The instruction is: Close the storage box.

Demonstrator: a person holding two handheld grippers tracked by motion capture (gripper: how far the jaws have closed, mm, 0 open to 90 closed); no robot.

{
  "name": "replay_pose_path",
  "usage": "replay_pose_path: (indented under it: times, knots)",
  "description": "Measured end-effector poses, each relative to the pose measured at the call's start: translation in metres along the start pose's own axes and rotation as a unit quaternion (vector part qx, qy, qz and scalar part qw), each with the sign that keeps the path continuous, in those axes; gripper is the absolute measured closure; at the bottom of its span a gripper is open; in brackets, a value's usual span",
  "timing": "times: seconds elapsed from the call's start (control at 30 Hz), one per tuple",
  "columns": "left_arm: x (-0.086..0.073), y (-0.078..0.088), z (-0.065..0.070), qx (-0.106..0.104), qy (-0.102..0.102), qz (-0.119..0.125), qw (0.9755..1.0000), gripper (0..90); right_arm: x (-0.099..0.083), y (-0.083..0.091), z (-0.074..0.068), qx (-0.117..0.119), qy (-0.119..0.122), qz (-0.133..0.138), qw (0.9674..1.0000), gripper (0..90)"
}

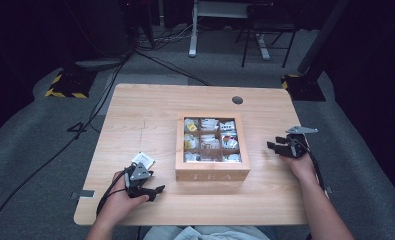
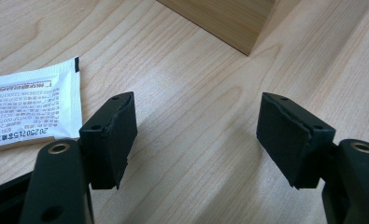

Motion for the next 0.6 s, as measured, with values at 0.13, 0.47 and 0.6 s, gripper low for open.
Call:
replay_pose_path:
  times: [0.13, 0.47, 0.6]
  knots:
    - [0.000, 0.000, 0.000, 0.000, 0.000, 0.000, 1.0000, 29.4, -0.004, -0.006, -0.003, -0.010, 0.013, -0.002, 0.9999, 42.9]
    - [0.000, 0.000, 0.001, 0.003, 0.000, -0.002, 1.0000, 29.1, -0.008, -0.014, -0.007, -0.029, 0.016, -0.006, 0.9994, 24.6]
    - [0.000, 0.000, 0.001, 0.003, 0.000, -0.002, 1.0000, 29.0, -0.007, -0.015, -0.007, -0.036, 0.011, -0.012, 0.9992, 17.4]
Point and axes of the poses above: each handheld gripper's, and its own axes: y roughly backward along the jaws, x roughly out of its top, z roughly to its right, the point moved 1 cm from there along -y, roughly forward along the jaws, and after that the axes turned 3 degrees about z, right-handed, at the moved point
